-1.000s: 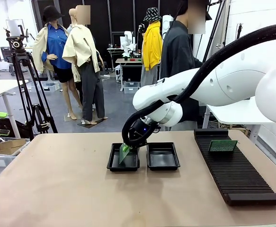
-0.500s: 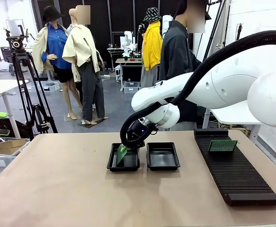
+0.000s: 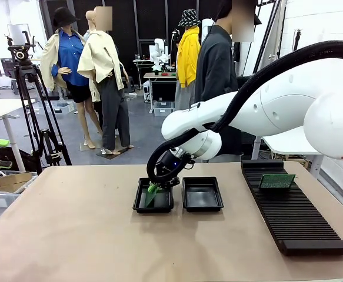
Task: Inspect and transfer BCBs to ESD trays.
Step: Pick up the Blank PCB from the PCB Rack and place it in the left ESD tray, then pick up the ESD tray and place it on the left side of the table.
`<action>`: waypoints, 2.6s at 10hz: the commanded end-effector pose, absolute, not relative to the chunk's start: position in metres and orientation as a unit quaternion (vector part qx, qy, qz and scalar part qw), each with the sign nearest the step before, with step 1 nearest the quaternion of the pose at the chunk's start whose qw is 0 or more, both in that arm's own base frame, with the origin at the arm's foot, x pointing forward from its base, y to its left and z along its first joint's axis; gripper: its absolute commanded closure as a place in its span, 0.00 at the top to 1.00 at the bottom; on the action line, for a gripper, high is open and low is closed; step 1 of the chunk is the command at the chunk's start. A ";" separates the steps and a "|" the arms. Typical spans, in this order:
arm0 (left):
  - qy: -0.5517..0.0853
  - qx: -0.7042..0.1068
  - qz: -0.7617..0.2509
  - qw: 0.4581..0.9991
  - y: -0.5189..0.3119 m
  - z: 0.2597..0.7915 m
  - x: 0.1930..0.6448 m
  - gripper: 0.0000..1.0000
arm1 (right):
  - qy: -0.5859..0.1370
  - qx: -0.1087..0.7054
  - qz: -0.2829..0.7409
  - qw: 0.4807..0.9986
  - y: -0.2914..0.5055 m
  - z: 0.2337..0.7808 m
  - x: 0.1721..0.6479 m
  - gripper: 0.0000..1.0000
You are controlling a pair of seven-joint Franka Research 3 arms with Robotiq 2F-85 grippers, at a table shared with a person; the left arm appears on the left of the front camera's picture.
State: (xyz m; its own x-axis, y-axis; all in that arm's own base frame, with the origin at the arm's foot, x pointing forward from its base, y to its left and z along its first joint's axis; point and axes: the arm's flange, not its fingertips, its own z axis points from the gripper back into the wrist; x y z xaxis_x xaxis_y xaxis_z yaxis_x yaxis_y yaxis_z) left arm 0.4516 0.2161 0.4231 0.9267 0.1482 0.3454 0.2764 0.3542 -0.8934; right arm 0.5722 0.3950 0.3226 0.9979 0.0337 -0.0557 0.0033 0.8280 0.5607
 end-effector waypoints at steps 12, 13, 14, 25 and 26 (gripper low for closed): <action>-0.184 -0.565 -0.033 0.804 0.216 0.425 0.451 1.00 | 0.062 0.162 -0.002 0.985 0.403 0.378 0.559 1.00; -0.184 -0.565 -0.033 0.804 0.216 0.425 0.451 1.00 | 0.062 0.162 -0.002 0.985 0.403 0.378 0.559 1.00; -0.184 -0.565 -0.033 0.804 0.216 0.425 0.451 1.00 | 0.062 0.162 -0.002 0.985 0.403 0.378 0.559 1.00; -0.184 -0.565 -0.033 0.804 0.216 0.425 0.451 1.00 | 0.062 0.162 -0.002 0.985 0.403 0.378 0.559 1.00; -0.184 -0.565 -0.033 0.804 0.216 0.425 0.451 1.00 | 0.062 0.162 -0.002 0.985 0.403 0.378 0.559 1.00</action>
